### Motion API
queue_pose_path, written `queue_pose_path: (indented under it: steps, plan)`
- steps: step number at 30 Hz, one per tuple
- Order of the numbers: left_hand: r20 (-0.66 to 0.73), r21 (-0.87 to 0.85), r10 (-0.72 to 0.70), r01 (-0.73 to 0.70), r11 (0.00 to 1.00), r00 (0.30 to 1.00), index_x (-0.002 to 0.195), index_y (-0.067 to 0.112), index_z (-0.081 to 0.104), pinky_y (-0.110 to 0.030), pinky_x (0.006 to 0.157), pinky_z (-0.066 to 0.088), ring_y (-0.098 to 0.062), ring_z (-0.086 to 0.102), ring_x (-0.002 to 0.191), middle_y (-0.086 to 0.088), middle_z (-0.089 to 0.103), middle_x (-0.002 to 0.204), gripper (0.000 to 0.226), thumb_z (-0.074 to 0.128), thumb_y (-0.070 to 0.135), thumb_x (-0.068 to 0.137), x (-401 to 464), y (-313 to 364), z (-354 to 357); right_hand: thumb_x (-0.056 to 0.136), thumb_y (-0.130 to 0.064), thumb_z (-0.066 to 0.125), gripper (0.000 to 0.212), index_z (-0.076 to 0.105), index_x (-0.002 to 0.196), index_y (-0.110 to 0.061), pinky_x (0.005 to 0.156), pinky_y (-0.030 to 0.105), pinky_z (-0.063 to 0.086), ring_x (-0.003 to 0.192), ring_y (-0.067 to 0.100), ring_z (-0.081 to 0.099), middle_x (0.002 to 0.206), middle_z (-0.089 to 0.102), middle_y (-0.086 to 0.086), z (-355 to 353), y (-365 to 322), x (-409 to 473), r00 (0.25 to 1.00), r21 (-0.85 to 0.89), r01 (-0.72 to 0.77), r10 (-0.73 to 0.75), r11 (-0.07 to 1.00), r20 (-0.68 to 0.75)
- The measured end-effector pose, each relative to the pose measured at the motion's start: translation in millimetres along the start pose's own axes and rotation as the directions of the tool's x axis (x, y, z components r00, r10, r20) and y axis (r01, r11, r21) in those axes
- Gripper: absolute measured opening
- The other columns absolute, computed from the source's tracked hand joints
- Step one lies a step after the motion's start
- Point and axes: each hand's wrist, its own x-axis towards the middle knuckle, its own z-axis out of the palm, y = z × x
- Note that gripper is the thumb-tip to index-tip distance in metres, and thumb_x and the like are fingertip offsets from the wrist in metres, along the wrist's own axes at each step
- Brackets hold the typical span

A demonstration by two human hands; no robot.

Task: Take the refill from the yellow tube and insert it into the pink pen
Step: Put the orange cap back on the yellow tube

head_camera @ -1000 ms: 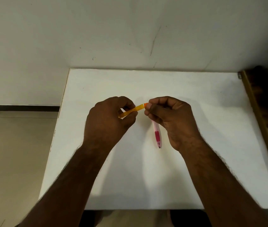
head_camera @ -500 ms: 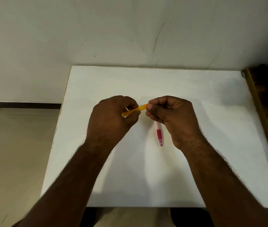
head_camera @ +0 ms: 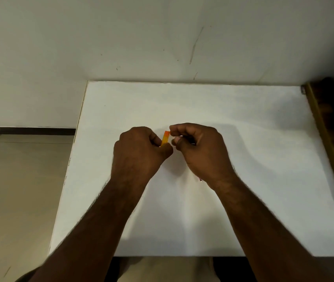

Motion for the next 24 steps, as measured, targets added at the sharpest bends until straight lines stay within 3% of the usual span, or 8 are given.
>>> queue_pose_path:
  steps: [3,7,10,15,19,22,24]
  plan:
    - [0.004,0.111,-0.049,0.048,0.993,0.999,0.067,0.021,0.068,-0.023,0.055,0.040,-0.012,0.064,0.063,0.008,0.067,0.063,0.020,0.074,0.040,0.069,0.9,-0.2,1.8,0.094,-0.015,0.068,0.021,0.077,0.112,-0.022,0.087,0.005,0.046,0.093,0.002,0.069,0.109,0.077,-0.011,-6.1,1.4,2.4,0.991,-0.150,0.035,-0.054,0.988,-0.120]
    - [0.002,0.201,-0.055,0.053,0.978,0.998,0.070,0.020,0.070,-0.026,0.059,0.038,-0.018,0.065,0.068,0.005,0.069,0.067,0.023,0.071,0.043,0.073,1.6,-1.2,6.6,0.093,-0.019,0.069,0.016,0.077,0.106,-0.021,0.089,0.026,0.055,0.087,0.006,0.070,0.101,0.077,-0.011,-19.4,4.3,6.1,0.968,-0.233,0.011,-0.069,0.972,-0.242]
    - [-0.009,0.226,-0.037,0.039,0.973,0.999,0.071,0.019,0.070,-0.027,0.062,0.039,-0.019,0.065,0.071,0.004,0.069,0.069,0.028,0.071,0.046,0.076,2.6,-0.9,8.0,0.092,-0.023,0.068,0.017,0.075,0.107,-0.023,0.089,0.031,0.055,0.091,0.011,0.071,0.101,0.077,-0.010,-23.9,5.2,6.4,0.970,-0.324,-0.042,-0.039,0.945,-0.241]
    - [-0.024,0.260,-0.007,0.013,0.966,1.000,0.074,0.019,0.071,-0.028,0.065,0.037,-0.020,0.064,0.075,0.004,0.070,0.074,0.034,0.072,0.052,0.079,2.9,-0.5,8.5,0.093,-0.040,0.068,0.038,0.065,0.124,-0.020,0.084,0.028,0.045,0.102,0.020,0.068,0.113,0.070,-0.002,-21.6,6.0,0.9,0.993,-0.547,-0.098,0.043,0.832,-0.113]
    - [-0.018,0.258,-0.015,0.020,0.966,1.000,0.072,0.019,0.070,-0.027,0.059,0.033,-0.013,0.053,0.062,0.008,0.061,0.063,0.038,0.073,0.056,0.078,3.7,-0.7,7.2,0.097,-0.037,0.060,0.027,0.064,0.116,-0.018,0.070,0.027,0.036,0.093,0.023,0.066,0.104,0.067,0.002,-10.3,8.6,-2.0,0.992,-0.666,-0.074,-0.015,0.742,-0.128]
    - [-0.022,0.248,-0.018,0.023,0.969,1.000,0.068,0.018,0.070,-0.023,0.051,0.028,-0.007,0.048,0.053,0.009,0.057,0.056,0.043,0.073,0.060,0.077,3.0,-0.9,5.3,0.095,-0.031,0.063,0.020,0.068,0.108,-0.017,0.070,0.027,0.038,0.085,0.021,0.064,0.096,0.071,-0.001,-8.8,12.7,0.9,0.986,-0.550,-0.118,0.030,0.827,-0.166]
    - [-0.047,0.223,-0.009,0.019,0.975,0.999,0.064,0.017,0.068,-0.023,0.052,0.032,-0.007,0.052,0.053,0.006,0.060,0.056,0.047,0.072,0.062,0.077,2.7,-0.6,2.7,0.088,-0.024,0.071,0.016,0.072,0.102,-0.018,0.077,0.030,0.050,0.084,0.016,0.067,0.091,0.073,-0.006,-11.8,13.7,5.6,0.971,-0.241,-0.196,0.153,0.951,-0.183]
